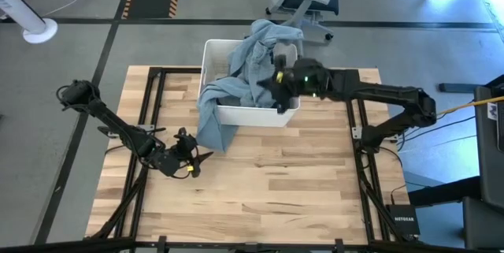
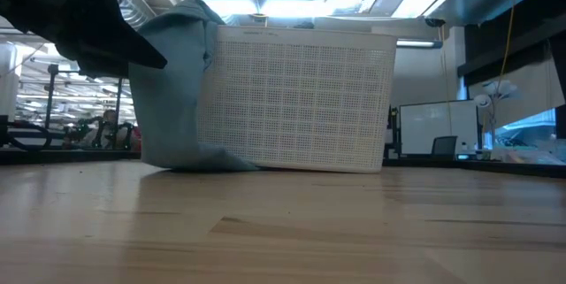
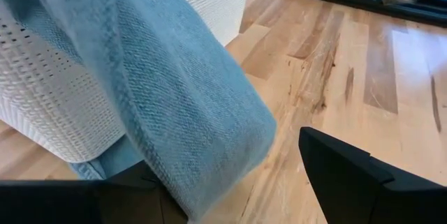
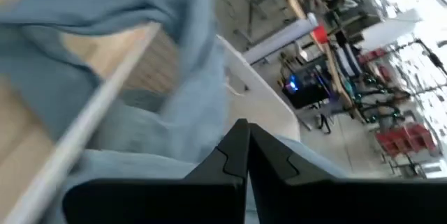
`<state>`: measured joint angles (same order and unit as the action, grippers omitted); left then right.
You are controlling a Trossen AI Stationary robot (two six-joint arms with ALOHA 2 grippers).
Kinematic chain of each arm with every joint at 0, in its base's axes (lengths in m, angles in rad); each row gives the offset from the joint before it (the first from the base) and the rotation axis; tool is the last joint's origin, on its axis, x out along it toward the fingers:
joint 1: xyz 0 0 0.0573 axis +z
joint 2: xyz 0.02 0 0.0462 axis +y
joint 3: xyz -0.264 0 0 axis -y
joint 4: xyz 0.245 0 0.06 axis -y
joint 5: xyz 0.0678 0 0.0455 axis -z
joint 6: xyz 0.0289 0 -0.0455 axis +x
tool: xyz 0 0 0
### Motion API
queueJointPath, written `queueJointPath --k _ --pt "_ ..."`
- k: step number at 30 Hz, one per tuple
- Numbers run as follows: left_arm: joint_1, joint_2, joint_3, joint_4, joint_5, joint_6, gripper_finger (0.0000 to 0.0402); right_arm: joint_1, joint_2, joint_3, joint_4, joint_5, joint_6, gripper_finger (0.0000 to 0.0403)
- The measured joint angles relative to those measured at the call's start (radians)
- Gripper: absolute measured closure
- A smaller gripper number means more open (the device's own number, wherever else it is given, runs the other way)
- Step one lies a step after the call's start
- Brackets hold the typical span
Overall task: Sort clothes
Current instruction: Put the blue jeans into the white laundry bin
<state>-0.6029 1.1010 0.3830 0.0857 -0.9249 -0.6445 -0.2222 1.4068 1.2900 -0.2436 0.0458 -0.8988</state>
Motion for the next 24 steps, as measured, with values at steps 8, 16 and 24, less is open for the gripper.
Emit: queueJointPath --k 8,16,24 --pt "-0.056 -0.081 0.103 -0.235 0.003 0.006 0.0169 0.209 0.033 -0.014 -0.058 0.066 -0.015 0.0389" --pt "-0.075 -0.200 0.163 -0.547 0.006 -0.138 0.0169 0.308 0.182 -0.058 -0.054 0.066 0.112 0.0388" --pt "-0.075 -0.189 0.155 -0.847 0.009 -0.452 0.0169 0.349 0.419 -0.060 0.014 0.138 0.136 0.0303"
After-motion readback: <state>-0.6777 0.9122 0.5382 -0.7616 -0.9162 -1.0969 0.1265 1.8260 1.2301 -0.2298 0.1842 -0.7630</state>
